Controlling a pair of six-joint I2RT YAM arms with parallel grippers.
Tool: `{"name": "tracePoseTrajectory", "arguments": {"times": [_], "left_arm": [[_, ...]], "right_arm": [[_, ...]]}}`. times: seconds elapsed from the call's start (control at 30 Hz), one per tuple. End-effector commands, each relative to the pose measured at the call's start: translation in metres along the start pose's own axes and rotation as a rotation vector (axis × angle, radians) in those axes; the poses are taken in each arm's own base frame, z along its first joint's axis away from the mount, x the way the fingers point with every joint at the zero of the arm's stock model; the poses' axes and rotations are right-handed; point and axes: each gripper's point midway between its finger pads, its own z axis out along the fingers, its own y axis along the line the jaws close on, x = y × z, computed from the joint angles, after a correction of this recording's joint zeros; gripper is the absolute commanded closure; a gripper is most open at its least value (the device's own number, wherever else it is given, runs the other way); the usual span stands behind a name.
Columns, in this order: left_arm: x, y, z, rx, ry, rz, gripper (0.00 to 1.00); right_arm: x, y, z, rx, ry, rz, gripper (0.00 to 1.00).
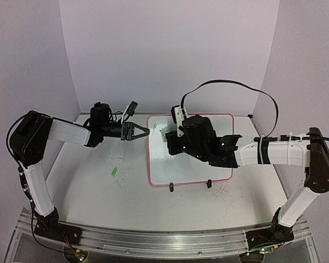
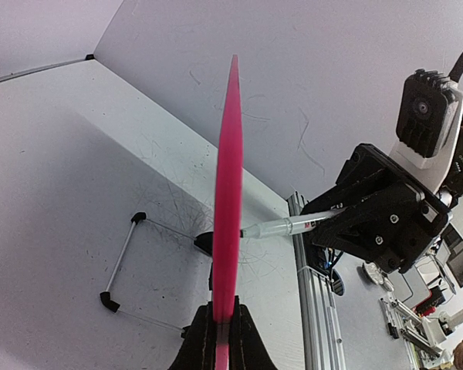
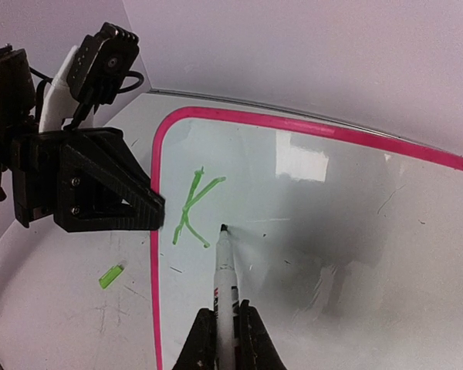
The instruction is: Write a sentence on the whiteboard
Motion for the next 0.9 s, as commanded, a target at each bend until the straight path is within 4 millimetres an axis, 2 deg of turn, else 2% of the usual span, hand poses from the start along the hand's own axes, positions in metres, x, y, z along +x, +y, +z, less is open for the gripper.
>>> {"name": "tracePoseTrajectory", "arguments": {"times": [0.0, 0.5, 0.87], "left_arm": [[-0.012, -0.025, -0.001, 0.058, -0.003, 0.062, 1.0], [-0.012, -0.025, -0.001, 0.06, -0.003, 0.063, 1.0], [-0.013, -0.027, -0.001, 0.06, -0.004, 0.066, 1.0]], "right_arm": [[-0.009, -0.017, -0.006, 0.068, -0.03, 0.025, 1.0], [-0.015, -0.025, -0.015, 0.093, -0.05, 0.038, 1.0], [-0.022, -0.014, -0.004, 0.062, -0.061, 0.026, 1.0]]}}
